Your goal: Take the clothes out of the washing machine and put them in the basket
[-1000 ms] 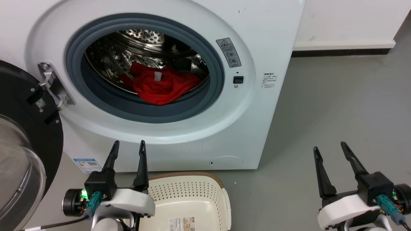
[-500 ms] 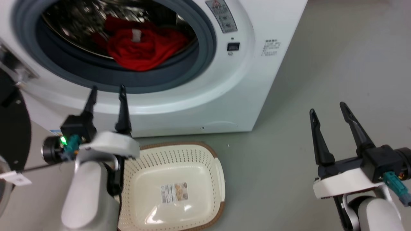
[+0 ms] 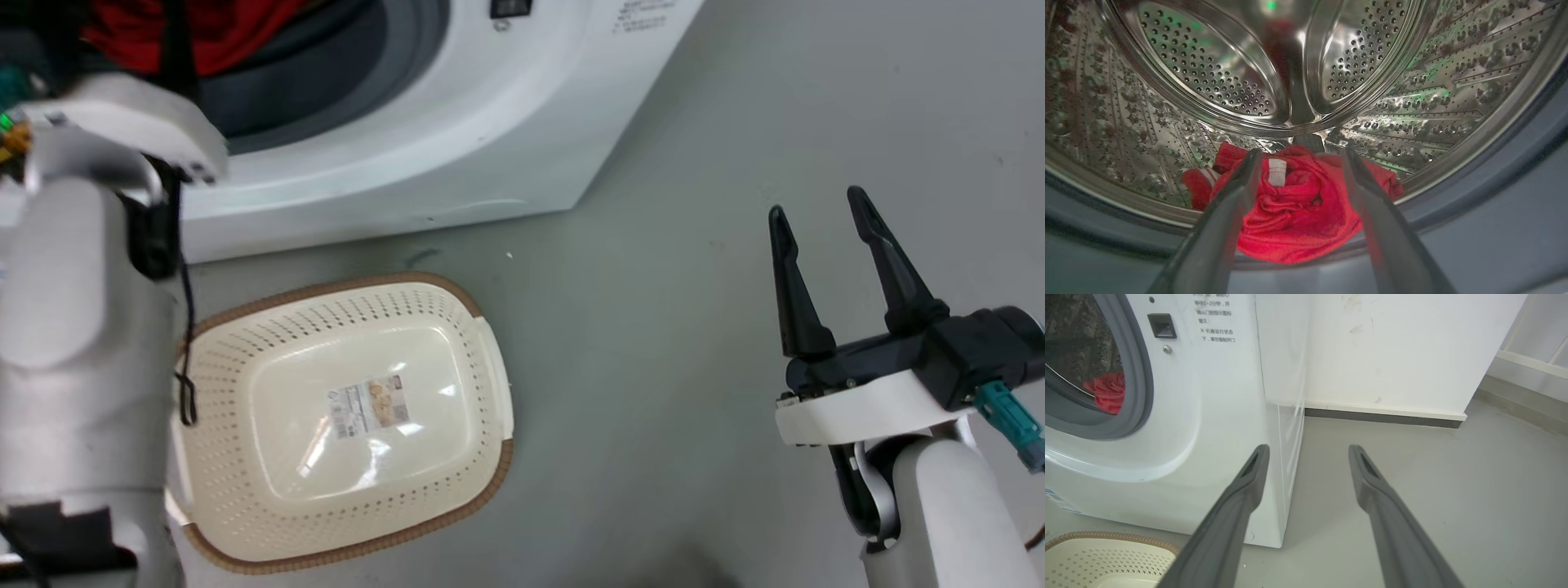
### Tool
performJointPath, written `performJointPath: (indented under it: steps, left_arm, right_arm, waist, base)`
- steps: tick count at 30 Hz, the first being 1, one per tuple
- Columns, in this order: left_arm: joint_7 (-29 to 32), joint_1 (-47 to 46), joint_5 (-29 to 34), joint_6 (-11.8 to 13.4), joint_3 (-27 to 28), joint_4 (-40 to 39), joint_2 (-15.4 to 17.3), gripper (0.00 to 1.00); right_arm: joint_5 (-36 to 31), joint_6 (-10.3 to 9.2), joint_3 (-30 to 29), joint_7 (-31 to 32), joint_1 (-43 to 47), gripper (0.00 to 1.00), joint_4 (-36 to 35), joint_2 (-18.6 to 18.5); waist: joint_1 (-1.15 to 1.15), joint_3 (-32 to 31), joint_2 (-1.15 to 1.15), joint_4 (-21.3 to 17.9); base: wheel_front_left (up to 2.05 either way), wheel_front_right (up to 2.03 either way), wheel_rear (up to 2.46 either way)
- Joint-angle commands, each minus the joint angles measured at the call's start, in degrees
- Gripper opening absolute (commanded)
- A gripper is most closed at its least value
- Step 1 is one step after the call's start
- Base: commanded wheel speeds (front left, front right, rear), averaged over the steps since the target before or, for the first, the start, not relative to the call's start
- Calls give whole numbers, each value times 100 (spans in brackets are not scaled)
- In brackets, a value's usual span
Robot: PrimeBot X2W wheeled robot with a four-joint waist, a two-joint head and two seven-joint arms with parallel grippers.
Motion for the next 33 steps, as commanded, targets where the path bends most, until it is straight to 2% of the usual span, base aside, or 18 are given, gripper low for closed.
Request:
performJointPath:
  steps: [1,9,20,26,31,32,33]
  left_arm:
    - [91,-303,-2,-45,-10,128,135,100]
    - [764,-1489,47,-199,-168,733,558,100]
    - [2554,-2686,150,-340,-584,1655,1069,100]
    - [3370,-2782,231,-344,-728,2077,1362,100]
    - [3767,-2754,213,-247,-751,2223,1477,100]
    - [3825,-2732,214,-216,-757,2240,1491,82]
    - [3888,-2704,190,-221,-749,2262,1501,38]
  right_arm:
    - [98,-4,50,-75,-175,100,50,17]
    - [298,-4,298,-216,-410,100,290,19]
    - [555,-4,733,-279,-600,100,518,18]
    - [704,-4,930,-279,-672,100,433,16]
    - [808,-4,976,-280,-689,100,402,17]
    - [823,-4,977,-280,-696,100,403,17]
    - [827,-4,979,-280,-703,100,399,17]
  waist:
    - [-1,411,0,-360]
    - [-1,802,0,-696]
    - [-1,1015,0,-1126]
    - [-1,1110,0,-1347]
    - [-1,1180,0,-1443]
    - [-1,1184,0,-1456]
    - [-1,1185,0,-1467]
  base:
    - [0,0,0]
    - [0,0,0]
    - [0,0,0]
    - [0,0,0]
    - [0,0,0]
    - [0,0,0]
    - [0,0,0]
